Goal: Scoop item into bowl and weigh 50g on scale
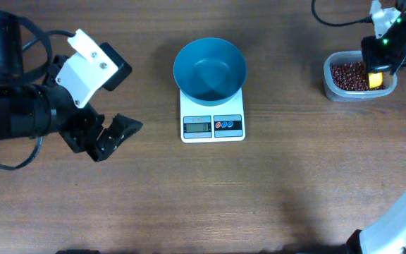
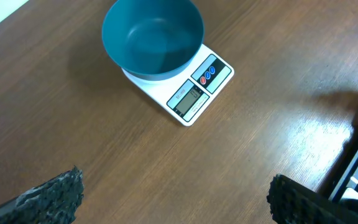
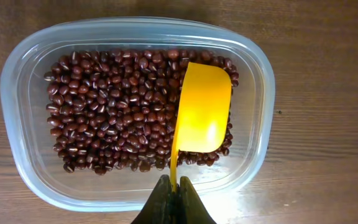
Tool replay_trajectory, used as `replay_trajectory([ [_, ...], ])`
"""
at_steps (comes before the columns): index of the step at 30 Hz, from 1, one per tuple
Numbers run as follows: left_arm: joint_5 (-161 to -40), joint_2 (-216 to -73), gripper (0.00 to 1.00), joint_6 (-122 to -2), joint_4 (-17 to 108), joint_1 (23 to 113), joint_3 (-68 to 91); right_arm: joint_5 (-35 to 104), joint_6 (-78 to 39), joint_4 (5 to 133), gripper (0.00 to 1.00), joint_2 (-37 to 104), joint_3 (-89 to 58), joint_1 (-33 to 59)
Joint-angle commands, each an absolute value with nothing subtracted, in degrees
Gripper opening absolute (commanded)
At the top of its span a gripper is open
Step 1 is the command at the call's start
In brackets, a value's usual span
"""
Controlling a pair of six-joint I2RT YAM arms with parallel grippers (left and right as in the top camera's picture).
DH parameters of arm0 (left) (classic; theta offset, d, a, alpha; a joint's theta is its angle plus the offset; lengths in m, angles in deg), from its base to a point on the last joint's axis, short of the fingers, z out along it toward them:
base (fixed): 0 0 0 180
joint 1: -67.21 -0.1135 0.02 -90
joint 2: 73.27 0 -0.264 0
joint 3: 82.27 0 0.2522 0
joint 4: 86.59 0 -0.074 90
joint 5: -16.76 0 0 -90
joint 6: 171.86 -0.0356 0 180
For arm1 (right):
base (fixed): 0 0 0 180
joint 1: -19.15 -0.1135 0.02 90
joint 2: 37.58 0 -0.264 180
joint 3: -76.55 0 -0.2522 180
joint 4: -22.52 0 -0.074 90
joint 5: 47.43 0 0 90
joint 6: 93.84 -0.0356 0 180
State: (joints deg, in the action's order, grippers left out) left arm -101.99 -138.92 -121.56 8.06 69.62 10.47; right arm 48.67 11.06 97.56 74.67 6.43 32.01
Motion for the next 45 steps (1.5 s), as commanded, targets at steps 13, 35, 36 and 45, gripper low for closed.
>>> replay_trajectory([
  [13, -103.19, -138.94, 0.99, -122.68, 7.97, 69.73, 11.00, 39.06, 8.98, 97.32, 0.04, 76.22, 6.76, 33.43],
  [35, -103.19, -138.94, 0.99, -122.70, 7.97, 69.73, 11.00, 34.95, 6.73, 101.86, 0.04, 76.22, 6.74, 35.18],
  [36, -103.19, -138.94, 0.99, -122.68, 7.97, 69.73, 11.00, 34.38, 6.29, 101.88, 0.04, 76.22, 6.74, 35.79],
  [45, -103.19, -138.94, 0.99, -122.68, 7.97, 69.73, 11.00, 21.46, 4.19, 102.06, 0.04, 76.57, 5.32, 41.45],
])
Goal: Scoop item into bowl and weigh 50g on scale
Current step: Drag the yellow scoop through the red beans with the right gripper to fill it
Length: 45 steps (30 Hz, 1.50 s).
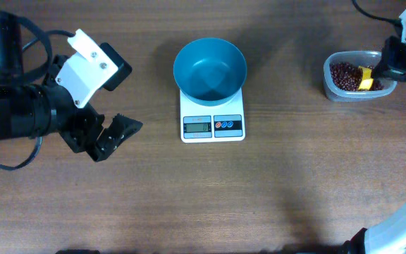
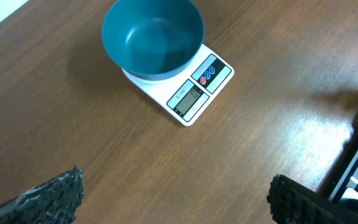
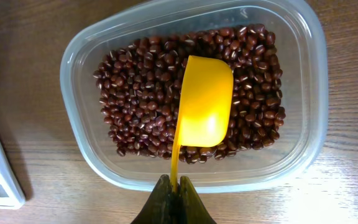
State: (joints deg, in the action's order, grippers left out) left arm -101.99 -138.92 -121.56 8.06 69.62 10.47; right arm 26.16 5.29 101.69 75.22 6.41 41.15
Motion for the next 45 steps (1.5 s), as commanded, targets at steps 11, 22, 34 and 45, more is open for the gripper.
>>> replay_trajectory([
  [11, -103.19, -138.94, 0.99, -122.68, 7.97, 69.73, 11.00, 17.46, 4.21, 104.16, 0.04, 80.88, 3.68, 42.70],
  [22, -103.19, -138.94, 0.99, -122.70, 7.97, 69.73, 11.00, 12.59, 3.10, 107.11, 0.04, 80.88, 3.61, 48.53],
  [34, -103.19, -138.94, 0.99, -122.70, 7.97, 69.73, 11.00, 8.02, 1.44, 105.95, 0.04, 85.01, 3.46, 48.49],
  [45, -103.19, -138.94, 0.99, -122.68, 7.97, 69.73, 11.00, 4.55, 0.11, 107.74, 0.04, 84.99, 3.46, 51.55],
])
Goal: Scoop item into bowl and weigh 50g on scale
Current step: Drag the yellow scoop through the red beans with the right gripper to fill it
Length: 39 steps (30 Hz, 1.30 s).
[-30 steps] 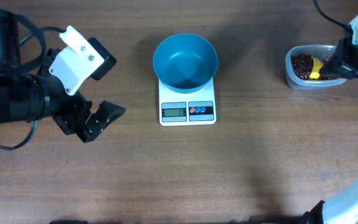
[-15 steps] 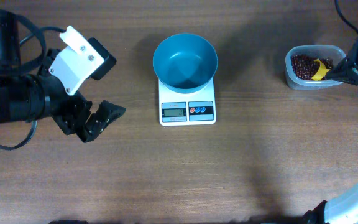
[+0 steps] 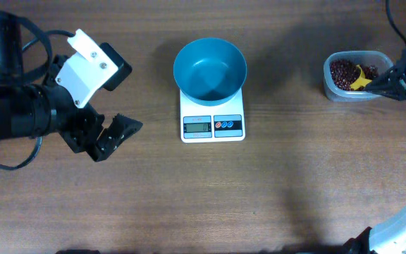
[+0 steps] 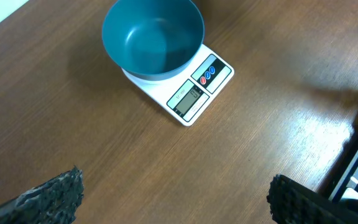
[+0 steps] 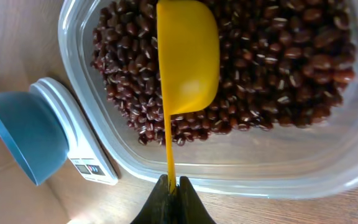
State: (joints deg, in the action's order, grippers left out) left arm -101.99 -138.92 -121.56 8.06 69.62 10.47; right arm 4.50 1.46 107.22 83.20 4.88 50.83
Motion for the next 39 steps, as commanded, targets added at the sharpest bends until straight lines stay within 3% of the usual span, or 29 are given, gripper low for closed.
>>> replay_trajectory([
  [1, -103.19, -138.94, 0.99, -122.68, 7.97, 69.73, 11.00, 4.37, 0.13, 108.05, 0.04, 84.99, 3.46, 52.01],
  [17, -103.19, -138.94, 0.99, -122.68, 7.97, 69.73, 11.00, -6.86, 4.83, 108.09, 0.04, 85.03, 3.46, 57.45],
  [39, -103.19, -138.94, 0.99, -122.68, 7.97, 69.73, 11.00, -12.98, 10.75, 106.93, 0.04, 90.43, 2.93, 57.58],
])
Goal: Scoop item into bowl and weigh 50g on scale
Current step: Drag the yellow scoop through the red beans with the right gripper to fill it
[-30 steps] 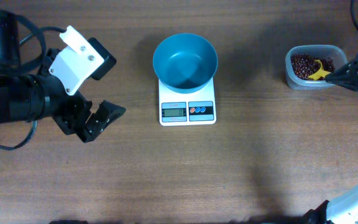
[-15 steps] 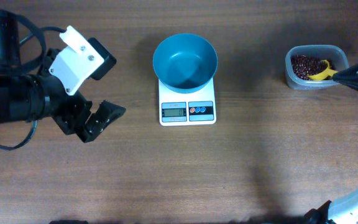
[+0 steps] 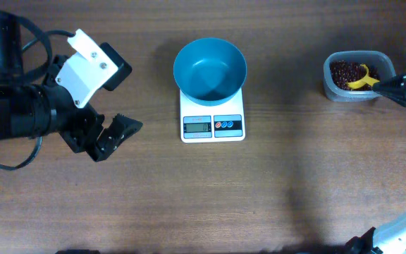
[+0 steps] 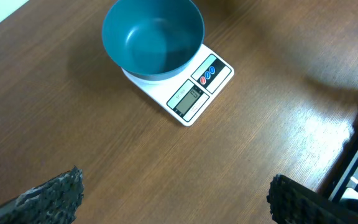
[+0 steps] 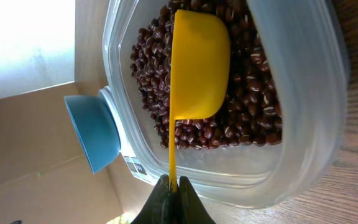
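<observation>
An empty blue bowl (image 3: 210,69) stands on the white scale (image 3: 212,120) at the table's middle; both also show in the left wrist view, bowl (image 4: 152,37) and scale (image 4: 191,93). A clear tub of red beans (image 3: 349,74) sits at the far right. My right gripper (image 5: 173,184) is shut on the handle of a yellow scoop (image 5: 197,65), whose cup lies among the beans (image 5: 253,106). In the overhead view the right gripper (image 3: 383,84) is at the tub's right side with the scoop (image 3: 361,80). My left gripper (image 3: 111,134) hangs open at the left, holding nothing.
The left arm's bulky black body with a white plate (image 3: 83,63) fills the table's left side. The right arm's base (image 3: 400,233) shows at the bottom right corner. Bare wooden tabletop (image 3: 259,190) lies in front of the scale.
My right gripper has swung further to the tub's right and tilted more level, so the scoop's cup points toward the scale. The left arm has not moved.
My right gripper held the yellow scoop from above the tub, cup resting on the beans. It then shifted to the tub's right side and tilted, step by step, to a near-horizontal pose, with the scoop still in the beans. The bowl stayed empty.
</observation>
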Tool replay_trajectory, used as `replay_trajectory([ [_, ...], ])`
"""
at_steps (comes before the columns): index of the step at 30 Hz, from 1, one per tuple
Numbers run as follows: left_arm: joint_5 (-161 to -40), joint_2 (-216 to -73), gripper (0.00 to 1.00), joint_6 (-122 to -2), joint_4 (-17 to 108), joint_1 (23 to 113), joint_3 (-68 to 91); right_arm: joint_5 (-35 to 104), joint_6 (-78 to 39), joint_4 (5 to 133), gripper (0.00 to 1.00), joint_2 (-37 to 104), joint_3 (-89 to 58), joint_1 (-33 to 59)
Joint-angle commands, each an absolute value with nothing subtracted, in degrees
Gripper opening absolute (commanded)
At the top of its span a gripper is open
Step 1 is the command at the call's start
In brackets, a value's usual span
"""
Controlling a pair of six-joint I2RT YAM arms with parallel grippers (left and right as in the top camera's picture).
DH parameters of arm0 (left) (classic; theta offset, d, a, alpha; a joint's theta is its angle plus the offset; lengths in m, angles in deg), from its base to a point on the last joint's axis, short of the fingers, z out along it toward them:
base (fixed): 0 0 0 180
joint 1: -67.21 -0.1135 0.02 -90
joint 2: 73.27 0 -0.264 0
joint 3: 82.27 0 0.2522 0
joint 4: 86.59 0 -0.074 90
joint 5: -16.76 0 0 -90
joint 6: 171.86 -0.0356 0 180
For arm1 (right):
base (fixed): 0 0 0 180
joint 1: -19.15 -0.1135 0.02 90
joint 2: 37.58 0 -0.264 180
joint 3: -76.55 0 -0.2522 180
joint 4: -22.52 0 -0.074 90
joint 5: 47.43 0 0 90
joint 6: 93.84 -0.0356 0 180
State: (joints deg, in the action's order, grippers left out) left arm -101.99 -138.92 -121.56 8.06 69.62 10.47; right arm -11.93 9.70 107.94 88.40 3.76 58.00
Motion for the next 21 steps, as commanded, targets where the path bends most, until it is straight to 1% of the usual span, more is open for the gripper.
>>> replay_trajectory([
  [1, -103.19, -138.94, 0.99, -122.68, 7.97, 69.73, 11.00, -12.96, 10.75, 106.58, 0.04, 90.43, 2.65, 57.60],
  [8, -103.19, -138.94, 0.99, -122.68, 7.97, 69.73, 11.00, -15.43, 11.01, 107.65, 0.04, 90.43, 2.61, 58.76],
  [10, -103.19, -138.94, 0.99, -122.68, 7.97, 69.73, 11.00, -19.08, 14.40, 108.88, 0.04, 90.43, 2.61, 60.29],
  [12, -103.19, -138.94, 0.99, -122.68, 7.97, 69.73, 11.00, -19.37, 17.24, 110.71, 0.04, 90.43, 2.61, 61.19],
  [21, -103.19, -138.94, 0.99, -122.68, 7.97, 69.73, 11.00, -20.22, 21.28, 114.08, 0.04, 90.43, 2.56, 63.90],
])
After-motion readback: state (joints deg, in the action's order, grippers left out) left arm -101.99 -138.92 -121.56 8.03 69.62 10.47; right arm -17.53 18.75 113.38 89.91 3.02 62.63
